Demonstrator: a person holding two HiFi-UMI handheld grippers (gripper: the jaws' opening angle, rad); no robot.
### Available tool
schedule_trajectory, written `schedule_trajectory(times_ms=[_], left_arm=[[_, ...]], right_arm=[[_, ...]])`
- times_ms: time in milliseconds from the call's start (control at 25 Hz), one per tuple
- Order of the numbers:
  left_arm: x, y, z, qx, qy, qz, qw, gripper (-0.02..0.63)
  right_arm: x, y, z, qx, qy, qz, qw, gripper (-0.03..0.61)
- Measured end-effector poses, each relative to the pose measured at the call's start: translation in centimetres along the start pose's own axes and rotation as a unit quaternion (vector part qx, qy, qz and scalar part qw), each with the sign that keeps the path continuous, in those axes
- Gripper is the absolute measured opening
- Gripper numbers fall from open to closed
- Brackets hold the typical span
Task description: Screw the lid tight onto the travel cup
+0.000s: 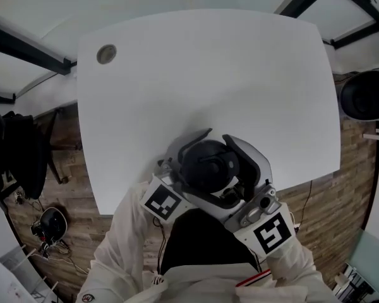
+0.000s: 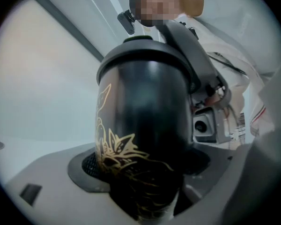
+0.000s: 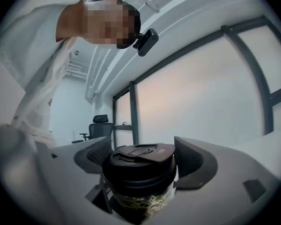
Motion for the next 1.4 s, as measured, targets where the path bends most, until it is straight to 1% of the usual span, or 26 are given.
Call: schedule_trajectory(times_ms=[80, 160, 240, 320, 360, 400, 480, 520, 600, 640, 720, 760, 800, 880, 960, 1040, 1120, 1160, 1240, 1280, 1320, 1400], left_arm=[[0.2, -0.1, -0.2, 0.002, -0.031, 0.002, 0.9995, 0.423], [0.3, 0.1, -0.3, 0.010, -0.065, 0.006, 0.9978, 0.423], [0.0, 0.4, -0.4, 0.024, -0.085, 0.004, 0.9961, 0.423], [-0.3, 0.8, -0.4, 0.042, -0.084, 0.000, 0.9956, 0.423], [-0.3, 0.8, -0.4, 0.045, -0.083, -0.001, 0.9955, 0.423], [-0.2, 0.6, -0.5, 0.038, -0.084, -0.004, 0.9957, 0.423], [0.0, 0.0, -0.7, 0.016, -0.081, -0.010, 0.9965, 0.423], [-0.1, 0.1, -0.6, 0.018, -0.072, -0.009, 0.9972, 0.423], [-0.8, 1.1, -0.1, 0.055, -0.036, 0.008, 0.9978, 0.423], [-1.0, 1.3, 0.1, 0.061, -0.020, 0.012, 0.9978, 0.423], [-0.4, 0.2, -0.2, 0.014, 0.001, -0.010, 0.9998, 0.423], [-0.1, -0.2, -0.3, -0.002, 0.018, -0.018, 0.9997, 0.423], [0.0, -0.2, -0.2, -0.010, 0.040, -0.022, 0.9989, 0.423], [0.1, -0.1, 0.1, -0.016, 0.086, -0.021, 0.9960, 0.423], [-0.1, -0.1, 0.2, -0.019, 0.123, -0.017, 0.9920, 0.425], [-0.8, -0.5, 0.0, -0.019, 0.150, -0.015, 0.9884, 0.423], [-1.0, -0.6, -0.3, -0.018, 0.167, -0.015, 0.9857, 0.425], [-0.8, -0.5, -0.3, -0.018, 0.172, -0.013, 0.9849, 0.423], [-0.2, -0.3, -0.4, -0.019, 0.172, -0.012, 0.9848, 0.425], [-0.1, -0.3, -0.5, -0.019, 0.168, -0.012, 0.9855, 0.424], [-0.2, -0.5, -0.8, -0.020, 0.162, -0.012, 0.9866, 0.424], [-0.5, -0.7, -1.1, -0.018, 0.145, -0.013, 0.9892, 0.423]], right_arm=[[-0.1, 0.0, 0.1, -0.015, 0.065, 0.002, 0.998, 0.439], [-0.1, 0.1, 0.2, -0.022, 0.124, 0.002, 0.992, 0.437], [0.0, 0.3, 0.4, -0.019, 0.170, 0.001, 0.985, 0.437], [0.1, 0.5, 0.7, -0.014, 0.186, 0.002, 0.982, 0.437], [0.1, 0.6, 0.8, -0.014, 0.183, 0.002, 0.983, 0.437], [0.1, 0.7, 0.9, -0.015, 0.174, 0.000, 0.985, 0.437], [0.0, 0.7, 1.0, -0.016, 0.143, -0.015, 0.990, 0.439], [0.1, 0.4, 1.2, -0.020, 0.118, -0.027, 0.992, 0.439], [0.4, -0.5, 1.7, -0.029, 0.052, -0.047, 0.997, 0.439], [0.5, -0.9, 2.0, -0.028, 0.013, -0.050, 0.998, 0.439], [0.6, -1.3, 2.7, -0.004, -0.074, -0.042, 0.996, 0.440], [0.4, -1.2, 2.7, 0.016, -0.119, -0.032, 0.992, 0.440], [0.2, -1.0, 2.6, 0.038, -0.163, -0.020, 0.986, 0.440], [-0.3, -0.5, 1.8, 0.076, -0.240, -0.003, 0.968, 0.442], [-0.6, -0.4, 1.0, 0.097, -0.301, -0.005, 0.949, 0.453], [-0.2, -0.5, 0.6, 0.108, -0.347, -0.004, 0.931, 0.462], [0.3, -0.1, 0.1, 0.123, -0.373, 0.012, 0.919, 0.463], [0.3, 0.3, -0.3, 0.130, -0.377, 0.024, 0.917, 0.463], [0.2, 1.1, -1.0, 0.139, -0.370, 0.048, 0.917, 0.460], [0.1, 1.2, -1.0, 0.139, -0.363, 0.053, 0.920, 0.460], [-0.1, 1.1, -0.8, 0.133, -0.351, 0.054, 0.925, 0.460], [-0.2, 0.7, -0.3, 0.117, -0.315, 0.049, 0.941, 0.462]])
Point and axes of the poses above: the fingertips, and each gripper's own axes: z backward along the fingers, x to its left, y out of its underside, the point moved 4 cm from there along z, backward along the fingers, and after that the axes turned 6 degrees about -z, right-handed, at the moved point
